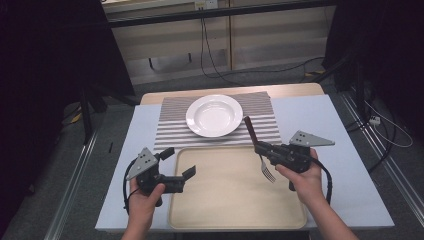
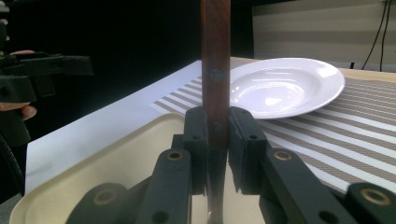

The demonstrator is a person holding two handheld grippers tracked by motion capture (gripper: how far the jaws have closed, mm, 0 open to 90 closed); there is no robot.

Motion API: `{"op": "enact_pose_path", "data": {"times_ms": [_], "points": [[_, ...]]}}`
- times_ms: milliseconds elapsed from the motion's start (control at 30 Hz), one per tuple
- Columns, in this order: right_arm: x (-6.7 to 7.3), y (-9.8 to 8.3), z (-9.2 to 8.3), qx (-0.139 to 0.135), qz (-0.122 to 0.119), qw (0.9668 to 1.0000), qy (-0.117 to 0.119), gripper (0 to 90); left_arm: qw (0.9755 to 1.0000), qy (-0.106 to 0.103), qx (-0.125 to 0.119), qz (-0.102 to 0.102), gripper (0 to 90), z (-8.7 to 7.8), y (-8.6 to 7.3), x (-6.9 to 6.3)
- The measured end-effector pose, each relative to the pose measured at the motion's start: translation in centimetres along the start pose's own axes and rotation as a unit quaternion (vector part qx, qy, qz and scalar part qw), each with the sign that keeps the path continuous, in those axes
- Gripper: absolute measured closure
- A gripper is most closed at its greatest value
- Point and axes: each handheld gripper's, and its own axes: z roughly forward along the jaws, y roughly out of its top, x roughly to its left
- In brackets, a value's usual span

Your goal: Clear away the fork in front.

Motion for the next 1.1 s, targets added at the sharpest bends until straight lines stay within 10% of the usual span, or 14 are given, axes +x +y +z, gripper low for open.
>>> {"op": "enact_pose_path", "data": {"times_ms": [433,767,1100], "points": [[2.2,-1.4,2.5,0.020,-0.010,0.9997,0.009,78.2,0.9995,-0.013,0.016,-0.025,5.5,4.6,1.4,-1.2],[3.4,-1.6,3.5,0.030,-0.025,0.9990,0.022,78.1,0.9965,-0.038,0.019,-0.072,31.6,7.5,1.9,-2.0],[4.3,-1.6,4.1,0.026,-0.043,0.9986,0.016,78.0,0.9872,-0.084,-0.006,-0.136,71.7,9.1,1.9,-2.0]]}}
